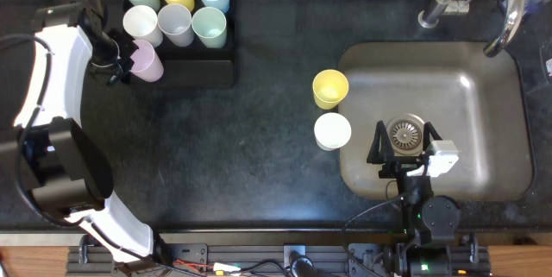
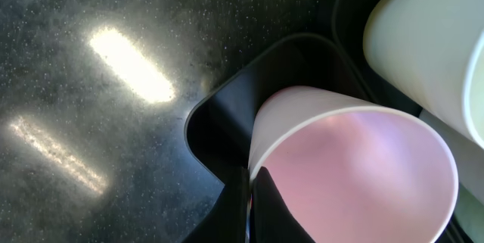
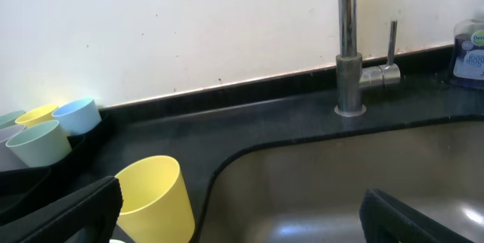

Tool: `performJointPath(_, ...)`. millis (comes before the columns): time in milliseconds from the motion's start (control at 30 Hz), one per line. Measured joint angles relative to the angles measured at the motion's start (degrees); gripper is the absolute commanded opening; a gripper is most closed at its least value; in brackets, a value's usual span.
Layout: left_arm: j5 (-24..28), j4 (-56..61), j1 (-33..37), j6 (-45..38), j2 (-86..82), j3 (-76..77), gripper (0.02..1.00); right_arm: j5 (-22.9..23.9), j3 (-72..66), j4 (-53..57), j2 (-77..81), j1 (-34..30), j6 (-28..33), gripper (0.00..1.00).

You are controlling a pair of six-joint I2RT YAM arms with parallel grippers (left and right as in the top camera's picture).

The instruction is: Store Cups

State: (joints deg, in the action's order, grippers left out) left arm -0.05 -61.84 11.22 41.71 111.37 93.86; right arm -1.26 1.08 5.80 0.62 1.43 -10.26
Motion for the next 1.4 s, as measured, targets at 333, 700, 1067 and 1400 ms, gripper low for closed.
performJointPath(333, -0.4, 0.0, 0.0, 0.0, 0.2, 0.0, 0.500, 0.0, 0.0, 0.0, 0.0, 0.0, 0.0, 0.996)
performJointPath(700, -0.7, 0.0, 0.0, 0.3, 0.6, 0.0, 1.000, 0.0, 0.0, 0.0, 0.0, 0.0, 0.0, 0.996)
performJointPath(1067, 1.2, 0.2, -3.8, 0.2, -14.5, 0.0, 1.000, 0.0, 0.0, 0.0, 0.0, 0.0, 0.0, 0.998)
performJointPath(1400, 0.7, 11.1, -34.8, 0.5, -13.8, 2.2, 1.000, 0.0, 0.0, 0.0, 0.0, 0.0, 0.0, 0.998)
